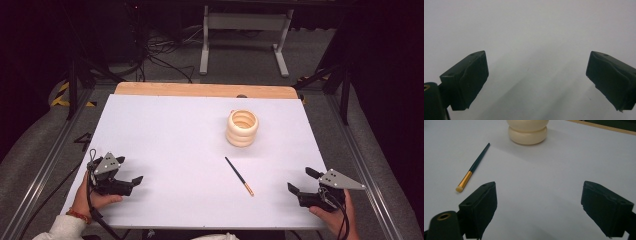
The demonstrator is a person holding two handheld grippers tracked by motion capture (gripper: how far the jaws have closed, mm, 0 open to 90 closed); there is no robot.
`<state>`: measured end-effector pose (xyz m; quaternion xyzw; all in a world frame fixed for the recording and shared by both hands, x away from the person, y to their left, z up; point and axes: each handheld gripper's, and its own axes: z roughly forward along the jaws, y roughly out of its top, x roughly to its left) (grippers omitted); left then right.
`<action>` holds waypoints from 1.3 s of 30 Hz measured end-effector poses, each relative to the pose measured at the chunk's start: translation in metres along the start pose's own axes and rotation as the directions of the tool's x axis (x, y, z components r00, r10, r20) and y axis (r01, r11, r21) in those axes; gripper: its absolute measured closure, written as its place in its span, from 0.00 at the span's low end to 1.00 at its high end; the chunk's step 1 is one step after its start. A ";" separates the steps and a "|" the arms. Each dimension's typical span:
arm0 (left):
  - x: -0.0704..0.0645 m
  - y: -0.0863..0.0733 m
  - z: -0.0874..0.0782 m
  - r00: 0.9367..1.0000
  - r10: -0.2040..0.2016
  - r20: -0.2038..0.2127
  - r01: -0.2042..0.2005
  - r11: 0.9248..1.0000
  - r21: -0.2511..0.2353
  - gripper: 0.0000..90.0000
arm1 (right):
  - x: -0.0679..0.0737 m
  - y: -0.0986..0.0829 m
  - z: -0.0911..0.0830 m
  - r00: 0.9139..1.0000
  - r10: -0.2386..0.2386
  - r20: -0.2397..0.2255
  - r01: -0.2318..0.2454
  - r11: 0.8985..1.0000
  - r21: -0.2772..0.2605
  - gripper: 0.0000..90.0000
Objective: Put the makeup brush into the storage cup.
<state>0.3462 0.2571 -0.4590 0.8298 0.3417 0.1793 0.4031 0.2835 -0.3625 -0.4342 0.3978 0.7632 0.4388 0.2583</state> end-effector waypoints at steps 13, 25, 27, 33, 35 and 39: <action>-0.003 0.000 -0.003 0.998 0.011 0.056 -0.010 1.000 -0.022 0.07 | 0.005 0.004 0.003 1.000 -0.007 -0.022 0.007 1.000 0.029 0.21; -0.004 0.002 -0.001 0.996 0.024 0.089 -0.022 1.000 -0.018 0.08 | 0.010 0.020 0.010 0.996 -0.005 -0.090 0.017 0.990 0.137 0.26; -0.004 0.002 -0.001 0.995 0.026 0.094 -0.024 1.000 -0.019 0.08 | 0.011 0.023 0.013 0.995 -0.001 -0.099 0.017 0.987 0.163 0.27; -0.004 0.003 0.001 0.994 0.038 0.099 -0.037 0.999 -0.011 0.08 | 0.016 0.034 0.023 0.990 -0.007 -0.141 0.041 0.971 0.237 0.30; -0.004 0.003 0.002 0.994 0.029 0.101 -0.029 1.000 -0.009 0.09 | 0.018 0.040 0.028 0.986 -0.001 -0.165 0.046 0.962 0.268 0.31; -0.004 0.003 0.002 0.995 0.036 0.098 -0.036 0.999 -0.005 0.09 | 0.022 0.050 0.036 0.982 -0.002 -0.191 0.061 0.951 0.304 0.32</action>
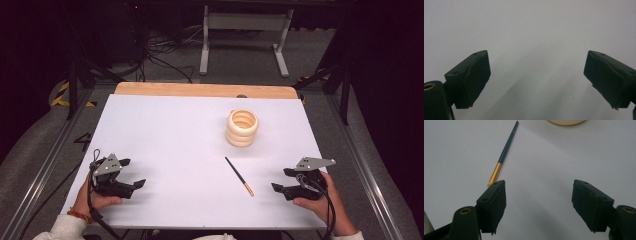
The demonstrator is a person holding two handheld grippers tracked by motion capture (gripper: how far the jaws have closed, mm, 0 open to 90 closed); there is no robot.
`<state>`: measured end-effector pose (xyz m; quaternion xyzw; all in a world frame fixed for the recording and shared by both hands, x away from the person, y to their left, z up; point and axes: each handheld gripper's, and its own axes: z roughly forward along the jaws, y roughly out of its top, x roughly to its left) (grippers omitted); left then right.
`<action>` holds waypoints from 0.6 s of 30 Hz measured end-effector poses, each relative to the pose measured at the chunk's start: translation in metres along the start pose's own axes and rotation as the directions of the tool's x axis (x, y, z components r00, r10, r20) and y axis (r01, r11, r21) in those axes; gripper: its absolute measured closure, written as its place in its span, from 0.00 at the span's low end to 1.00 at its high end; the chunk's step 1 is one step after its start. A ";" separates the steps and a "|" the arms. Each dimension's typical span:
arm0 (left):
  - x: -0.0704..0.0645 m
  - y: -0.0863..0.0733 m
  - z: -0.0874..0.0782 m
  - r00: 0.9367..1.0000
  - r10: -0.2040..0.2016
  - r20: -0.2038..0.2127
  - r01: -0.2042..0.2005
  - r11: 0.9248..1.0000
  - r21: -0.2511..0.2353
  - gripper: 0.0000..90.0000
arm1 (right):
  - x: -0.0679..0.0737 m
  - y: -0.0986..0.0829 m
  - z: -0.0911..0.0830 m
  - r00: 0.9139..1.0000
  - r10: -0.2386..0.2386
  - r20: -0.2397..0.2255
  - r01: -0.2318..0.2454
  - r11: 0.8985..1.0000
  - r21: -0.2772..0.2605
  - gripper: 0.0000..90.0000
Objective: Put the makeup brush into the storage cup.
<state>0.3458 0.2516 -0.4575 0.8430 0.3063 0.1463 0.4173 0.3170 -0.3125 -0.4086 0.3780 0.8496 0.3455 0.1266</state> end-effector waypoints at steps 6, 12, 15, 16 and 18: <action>-0.001 0.001 -0.001 1.000 0.015 0.017 -0.014 1.000 -0.009 0.09 | 0.013 0.022 0.019 0.998 -0.031 -0.053 0.037 0.993 0.113 0.33; -0.002 0.001 0.000 1.000 0.026 0.014 -0.026 1.000 0.004 0.09 | 0.029 0.039 0.038 0.994 -0.078 -0.072 0.091 0.976 0.200 0.35; -0.002 0.001 0.001 0.999 0.026 0.019 -0.026 1.000 0.009 0.09 | 0.037 0.048 0.047 0.992 -0.089 -0.093 0.108 0.968 0.226 0.38; -0.002 0.000 0.001 0.999 0.023 0.022 -0.023 1.000 0.010 0.09 | 0.039 0.050 0.050 0.991 -0.093 -0.101 0.114 0.964 0.239 0.40; -0.002 0.001 0.001 0.999 0.026 0.021 -0.026 1.000 0.011 0.09 | 0.043 0.053 0.056 0.988 -0.107 -0.114 0.134 0.953 0.270 0.44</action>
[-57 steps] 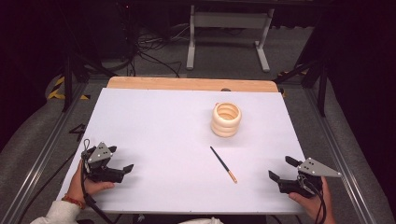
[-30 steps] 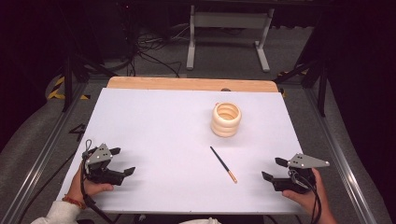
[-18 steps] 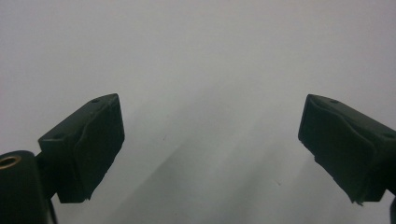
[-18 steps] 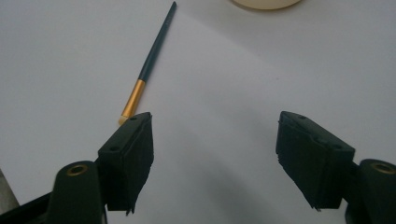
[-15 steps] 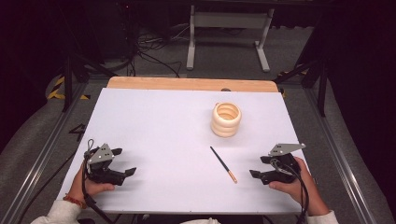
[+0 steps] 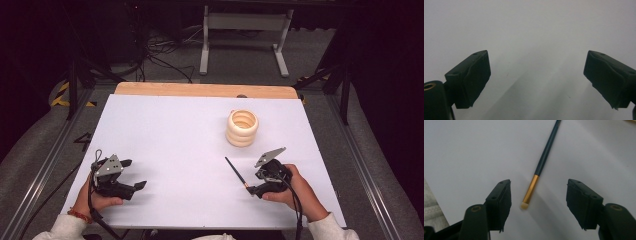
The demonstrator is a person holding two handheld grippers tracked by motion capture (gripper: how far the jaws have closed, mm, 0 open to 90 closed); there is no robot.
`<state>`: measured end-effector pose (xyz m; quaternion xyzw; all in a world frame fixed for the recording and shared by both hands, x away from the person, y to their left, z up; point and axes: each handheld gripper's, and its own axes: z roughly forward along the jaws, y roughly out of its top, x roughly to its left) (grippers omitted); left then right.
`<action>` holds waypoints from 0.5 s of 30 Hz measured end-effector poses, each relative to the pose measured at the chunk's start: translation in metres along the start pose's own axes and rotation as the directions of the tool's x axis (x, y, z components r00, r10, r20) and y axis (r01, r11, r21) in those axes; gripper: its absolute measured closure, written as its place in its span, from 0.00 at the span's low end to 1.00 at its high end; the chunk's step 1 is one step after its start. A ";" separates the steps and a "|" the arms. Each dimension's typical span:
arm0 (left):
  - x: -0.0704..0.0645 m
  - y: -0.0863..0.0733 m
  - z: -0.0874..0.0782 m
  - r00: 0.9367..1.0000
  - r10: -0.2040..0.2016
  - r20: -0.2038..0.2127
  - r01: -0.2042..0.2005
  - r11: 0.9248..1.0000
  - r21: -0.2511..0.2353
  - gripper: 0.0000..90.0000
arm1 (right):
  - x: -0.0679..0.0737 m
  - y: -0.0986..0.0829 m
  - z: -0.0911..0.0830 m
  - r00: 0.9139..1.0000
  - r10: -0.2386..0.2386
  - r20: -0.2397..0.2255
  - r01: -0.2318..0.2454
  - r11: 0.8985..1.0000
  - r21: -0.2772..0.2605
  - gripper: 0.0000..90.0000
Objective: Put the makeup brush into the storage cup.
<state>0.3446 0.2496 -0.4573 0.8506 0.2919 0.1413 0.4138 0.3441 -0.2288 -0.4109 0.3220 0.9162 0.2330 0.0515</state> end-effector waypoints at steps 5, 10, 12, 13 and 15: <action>0.000 0.000 -0.001 1.000 -0.006 -0.002 0.006 1.000 -0.005 0.09 | -0.001 0.012 0.012 1.000 -0.012 -0.020 0.014 0.997 0.081 0.52; -0.001 0.000 -0.002 1.000 0.003 0.003 -0.003 1.000 -0.007 0.09 | -0.002 0.017 0.020 1.000 -0.031 -0.006 0.031 0.989 0.141 0.55; -0.001 0.001 -0.002 1.000 -0.007 0.008 0.007 1.000 -0.009 0.09 | -0.003 0.019 0.022 0.999 -0.041 -0.003 0.041 0.987 0.158 0.55; -0.001 0.001 -0.002 1.000 -0.007 0.008 0.007 1.000 -0.009 0.09 | -0.003 0.019 0.022 0.999 -0.041 -0.003 0.041 0.987 0.158 0.55; -0.001 0.001 -0.001 1.000 0.010 0.008 -0.010 1.000 -0.003 0.10 | -0.003 0.022 0.026 0.998 -0.056 0.007 0.054 0.983 0.175 0.58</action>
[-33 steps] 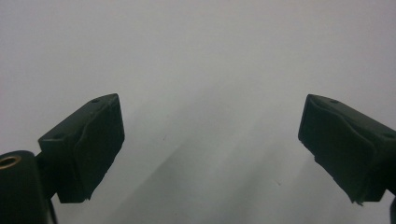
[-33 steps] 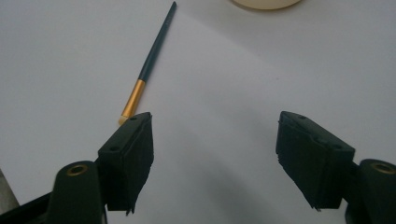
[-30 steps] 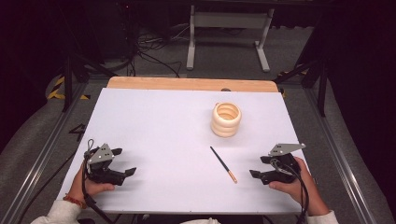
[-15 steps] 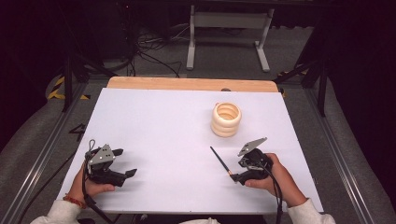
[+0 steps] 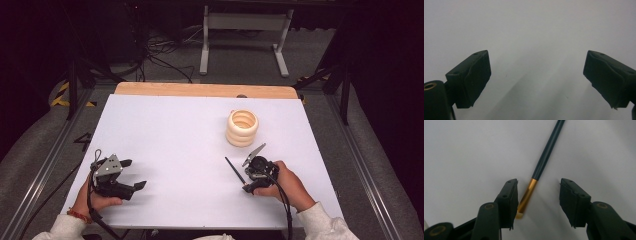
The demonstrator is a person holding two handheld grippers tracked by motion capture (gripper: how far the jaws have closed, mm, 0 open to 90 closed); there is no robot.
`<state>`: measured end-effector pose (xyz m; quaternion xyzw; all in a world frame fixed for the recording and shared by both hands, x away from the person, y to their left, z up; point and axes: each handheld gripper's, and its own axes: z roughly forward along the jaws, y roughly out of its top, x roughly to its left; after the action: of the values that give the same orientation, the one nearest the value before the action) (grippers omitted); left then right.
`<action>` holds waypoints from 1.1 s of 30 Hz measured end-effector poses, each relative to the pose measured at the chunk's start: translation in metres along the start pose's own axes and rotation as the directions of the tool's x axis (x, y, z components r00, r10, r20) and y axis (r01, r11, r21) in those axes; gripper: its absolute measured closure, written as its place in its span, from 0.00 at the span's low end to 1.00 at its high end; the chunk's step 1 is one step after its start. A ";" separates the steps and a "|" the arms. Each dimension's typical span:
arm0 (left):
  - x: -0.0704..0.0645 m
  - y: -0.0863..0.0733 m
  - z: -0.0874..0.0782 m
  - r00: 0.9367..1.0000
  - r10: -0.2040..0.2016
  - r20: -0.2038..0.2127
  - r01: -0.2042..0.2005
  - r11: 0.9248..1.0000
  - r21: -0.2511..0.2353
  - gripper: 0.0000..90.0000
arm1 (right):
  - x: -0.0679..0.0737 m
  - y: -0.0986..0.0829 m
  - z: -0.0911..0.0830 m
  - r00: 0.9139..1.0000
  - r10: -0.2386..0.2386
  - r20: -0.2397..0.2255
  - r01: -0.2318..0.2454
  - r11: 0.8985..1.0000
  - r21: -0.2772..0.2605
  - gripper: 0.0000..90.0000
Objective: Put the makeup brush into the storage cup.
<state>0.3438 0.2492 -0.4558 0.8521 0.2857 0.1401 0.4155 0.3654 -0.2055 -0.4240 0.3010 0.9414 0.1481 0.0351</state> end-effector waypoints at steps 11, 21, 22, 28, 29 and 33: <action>-0.002 0.002 0.003 1.000 0.004 0.002 -0.004 1.000 0.021 0.10 | 0.005 0.004 0.000 0.997 -0.065 0.037 0.064 0.997 0.034 0.87; -0.015 0.032 0.033 0.992 0.089 0.088 -0.095 0.993 0.069 0.11 | 0.007 0.008 -0.001 0.990 -0.132 0.046 0.129 0.990 0.061 0.94; -0.018 0.036 0.035 0.990 0.103 0.101 -0.110 0.991 0.071 0.11 | 0.008 0.009 -0.002 0.989 -0.141 0.053 0.138 0.989 0.058 0.94; -0.038 0.062 0.057 0.969 0.173 0.177 -0.189 0.979 0.082 0.19 | 0.014 0.019 -0.006 0.982 -0.177 0.062 0.174 0.983 0.051 0.94; -0.040 0.065 0.059 0.967 0.181 0.182 -0.198 0.977 0.081 0.19 | 0.016 0.022 -0.006 0.979 -0.194 0.064 0.191 0.980 0.050 0.94; -0.051 0.088 0.071 0.947 0.223 0.230 -0.241 0.969 0.055 0.25 | 0.026 0.032 -0.006 0.968 -0.237 0.079 0.232 0.970 0.070 0.94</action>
<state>0.3698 0.1308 -0.4297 0.9065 0.1408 0.0800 0.3900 0.3608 -0.1673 -0.4085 0.1945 0.9720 0.1014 0.0844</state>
